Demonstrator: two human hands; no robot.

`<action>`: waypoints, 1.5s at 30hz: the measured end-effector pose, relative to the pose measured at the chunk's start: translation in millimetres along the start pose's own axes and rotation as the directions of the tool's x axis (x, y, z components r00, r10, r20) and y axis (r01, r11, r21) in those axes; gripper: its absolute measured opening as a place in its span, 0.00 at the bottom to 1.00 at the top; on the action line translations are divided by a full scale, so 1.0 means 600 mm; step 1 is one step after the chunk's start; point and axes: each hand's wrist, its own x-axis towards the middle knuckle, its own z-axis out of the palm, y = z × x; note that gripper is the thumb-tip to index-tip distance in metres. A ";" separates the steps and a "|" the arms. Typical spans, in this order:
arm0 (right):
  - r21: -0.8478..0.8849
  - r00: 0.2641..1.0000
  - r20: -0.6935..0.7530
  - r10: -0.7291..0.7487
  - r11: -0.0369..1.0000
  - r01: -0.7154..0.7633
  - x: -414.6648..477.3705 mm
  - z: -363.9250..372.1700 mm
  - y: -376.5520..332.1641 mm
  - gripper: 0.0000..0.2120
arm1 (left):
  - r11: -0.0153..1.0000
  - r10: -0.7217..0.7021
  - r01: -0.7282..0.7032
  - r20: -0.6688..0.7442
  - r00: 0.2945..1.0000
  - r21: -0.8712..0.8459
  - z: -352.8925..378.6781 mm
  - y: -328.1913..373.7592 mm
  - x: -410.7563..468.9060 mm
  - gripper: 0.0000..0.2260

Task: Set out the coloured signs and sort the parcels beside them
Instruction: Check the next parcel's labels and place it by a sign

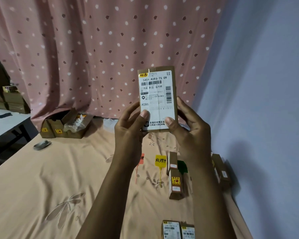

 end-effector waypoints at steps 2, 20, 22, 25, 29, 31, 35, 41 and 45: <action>-0.012 0.996 -0.088 -0.026 1.000 0.025 -0.002 0.007 0.001 0.22 | 1.000 0.005 -0.005 -0.011 1.000 0.003 0.007 0.005 0.000 0.22; 0.425 0.909 -0.056 0.412 0.834 -0.352 -0.003 0.055 0.037 0.08 | 0.996 0.008 -0.012 0.052 0.999 0.085 0.013 -0.007 0.005 0.21; 0.377 0.921 -0.092 0.378 0.870 -0.319 0.001 0.053 0.044 0.08 | 0.996 0.007 -0.010 0.032 0.999 0.091 0.011 -0.011 0.008 0.21; 0.307 0.929 -0.106 0.353 0.901 -0.308 0.008 0.042 0.048 0.10 | 0.994 -0.002 -0.001 0.030 1.000 0.108 0.005 -0.018 0.014 0.20; 0.364 0.917 0.005 0.400 0.853 -0.374 0.008 0.036 0.051 0.10 | 0.992 -0.029 0.024 0.044 0.999 0.124 -0.004 -0.031 0.024 0.17; 0.357 0.916 0.048 0.398 0.850 -0.388 0.006 0.034 0.058 0.10 | 0.984 -0.023 0.018 0.030 0.999 0.176 -0.005 -0.035 0.029 0.17; 0.319 0.930 0.047 0.364 0.877 -0.359 0.004 0.029 0.073 0.12 | 0.959 0.050 -0.049 0.002 0.999 0.280 -0.007 -0.043 0.047 0.14; 0.266 0.878 0.056 0.475 0.841 -0.471 0.012 0.001 0.131 0.16 | 0.921 -0.052 0.026 0.057 0.997 0.389 0.004 -0.078 0.059 0.14; 0.180 0.781 0.074 0.621 0.761 -0.623 0.006 -0.039 0.196 0.12 | 0.865 -0.221 0.163 0.069 0.973 0.475 0.000 -0.152 0.059 0.12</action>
